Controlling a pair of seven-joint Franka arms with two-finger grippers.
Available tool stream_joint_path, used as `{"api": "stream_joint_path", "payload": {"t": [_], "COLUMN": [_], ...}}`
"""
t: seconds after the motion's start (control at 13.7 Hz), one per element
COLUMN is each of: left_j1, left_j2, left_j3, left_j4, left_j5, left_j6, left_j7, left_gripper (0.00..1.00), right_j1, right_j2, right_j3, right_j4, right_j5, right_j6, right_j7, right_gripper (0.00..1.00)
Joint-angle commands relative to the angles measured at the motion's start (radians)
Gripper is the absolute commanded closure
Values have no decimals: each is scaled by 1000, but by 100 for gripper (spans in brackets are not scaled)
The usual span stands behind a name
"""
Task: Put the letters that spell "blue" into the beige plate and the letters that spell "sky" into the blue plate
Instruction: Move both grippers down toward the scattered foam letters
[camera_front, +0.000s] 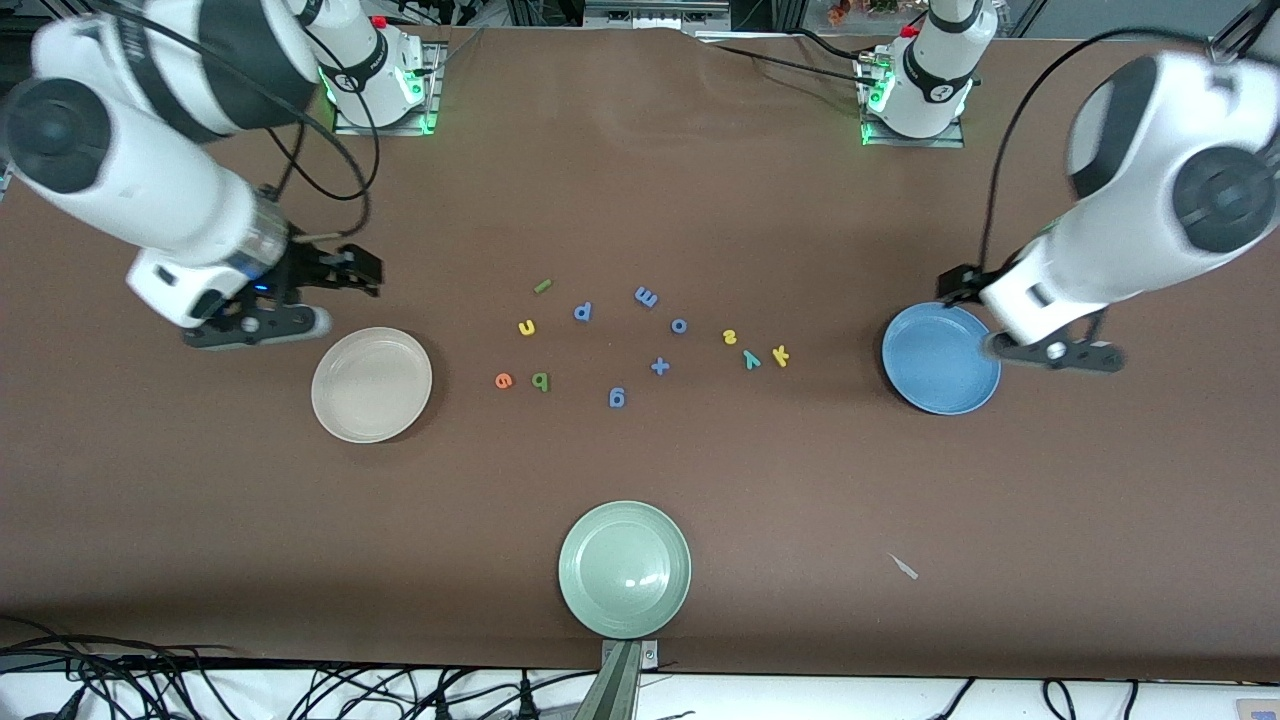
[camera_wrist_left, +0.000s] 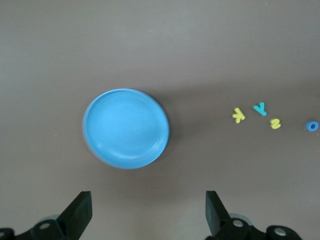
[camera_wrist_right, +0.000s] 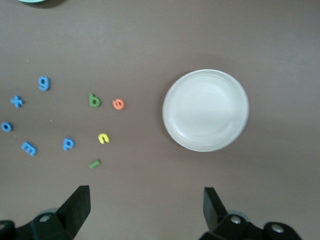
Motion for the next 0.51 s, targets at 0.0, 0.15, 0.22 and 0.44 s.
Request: {"api": "stream_joint_path", "payload": {"t": [0.0, 0.15, 0.22, 0.44], "left_j1": [-46, -67, -84, -118], "left_j2": [147, 201, 228, 293], "left_j3": [6, 6, 6, 6], "left_j4": [94, 86, 80, 30], "left_j5": [-15, -13, -13, -47], "left_j6": [63, 169, 203, 317], "left_j7": [-118, -218, -263, -456], "left_gripper": [0, 0, 0, 0], "right_j1": [70, 130, 150, 216], "right_j2": [26, 23, 20, 20], "right_j3": [-5, -5, -5, -3], "right_j4": [-36, -129, -177, -297], "right_j5": [14, 14, 13, 13], "right_j6": [71, 169, 212, 325], "right_j7": [119, 234, 285, 451], "right_gripper": [0, 0, 0, 0]}}
